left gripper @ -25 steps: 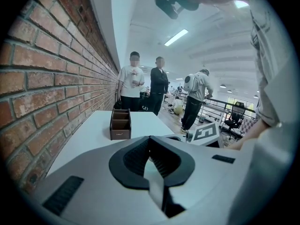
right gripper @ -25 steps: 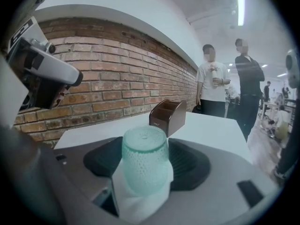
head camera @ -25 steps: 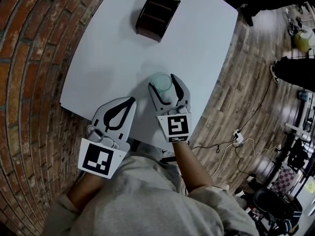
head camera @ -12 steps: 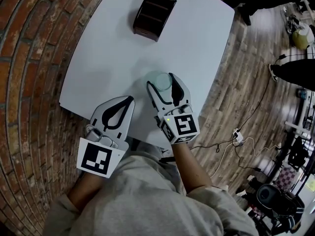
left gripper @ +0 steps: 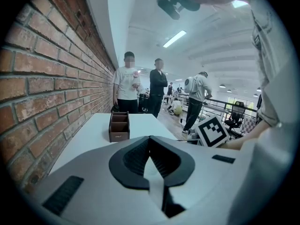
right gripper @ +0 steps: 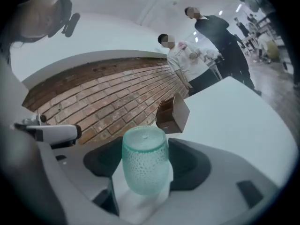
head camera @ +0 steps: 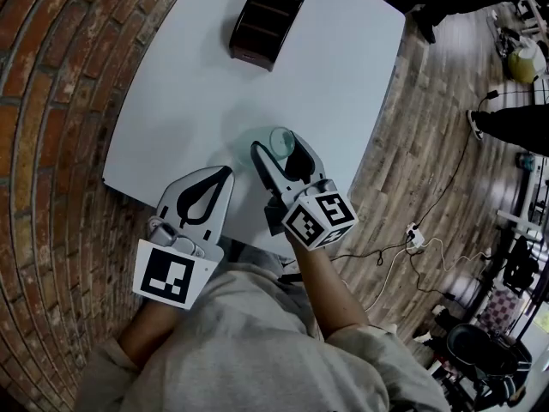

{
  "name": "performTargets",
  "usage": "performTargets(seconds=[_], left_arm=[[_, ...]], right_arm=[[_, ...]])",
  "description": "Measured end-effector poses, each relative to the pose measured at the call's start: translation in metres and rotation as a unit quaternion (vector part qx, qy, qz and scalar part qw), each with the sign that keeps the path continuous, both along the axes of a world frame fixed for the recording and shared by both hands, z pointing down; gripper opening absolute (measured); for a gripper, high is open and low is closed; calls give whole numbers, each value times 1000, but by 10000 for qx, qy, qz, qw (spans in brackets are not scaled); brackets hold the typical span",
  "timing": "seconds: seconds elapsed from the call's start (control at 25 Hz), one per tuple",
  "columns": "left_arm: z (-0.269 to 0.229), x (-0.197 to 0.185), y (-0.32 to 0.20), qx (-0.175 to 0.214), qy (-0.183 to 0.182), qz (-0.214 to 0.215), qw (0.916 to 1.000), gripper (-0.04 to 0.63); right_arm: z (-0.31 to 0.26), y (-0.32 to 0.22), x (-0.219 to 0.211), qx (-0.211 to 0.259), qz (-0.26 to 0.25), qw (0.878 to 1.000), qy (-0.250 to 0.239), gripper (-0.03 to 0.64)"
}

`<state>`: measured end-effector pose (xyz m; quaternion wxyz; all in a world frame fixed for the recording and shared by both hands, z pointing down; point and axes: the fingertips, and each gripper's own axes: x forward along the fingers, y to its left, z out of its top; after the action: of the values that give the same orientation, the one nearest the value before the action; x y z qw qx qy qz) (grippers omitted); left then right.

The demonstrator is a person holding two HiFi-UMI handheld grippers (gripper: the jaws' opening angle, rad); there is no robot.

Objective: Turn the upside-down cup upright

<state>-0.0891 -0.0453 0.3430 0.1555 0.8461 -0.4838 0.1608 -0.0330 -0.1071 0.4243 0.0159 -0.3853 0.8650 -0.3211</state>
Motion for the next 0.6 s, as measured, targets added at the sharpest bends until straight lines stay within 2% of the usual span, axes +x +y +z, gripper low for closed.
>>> performTargets(seconds=[0.2, 0.6], left_arm=[[0, 1, 0, -12, -11, -1, 10000, 9], [3, 2, 1, 0, -126, -15, 9999, 9]], right_arm=[[1, 2, -4, -400, -9, 9973, -608, 305], [-1, 7, 0, -891, -63, 9850, -1479, 305]])
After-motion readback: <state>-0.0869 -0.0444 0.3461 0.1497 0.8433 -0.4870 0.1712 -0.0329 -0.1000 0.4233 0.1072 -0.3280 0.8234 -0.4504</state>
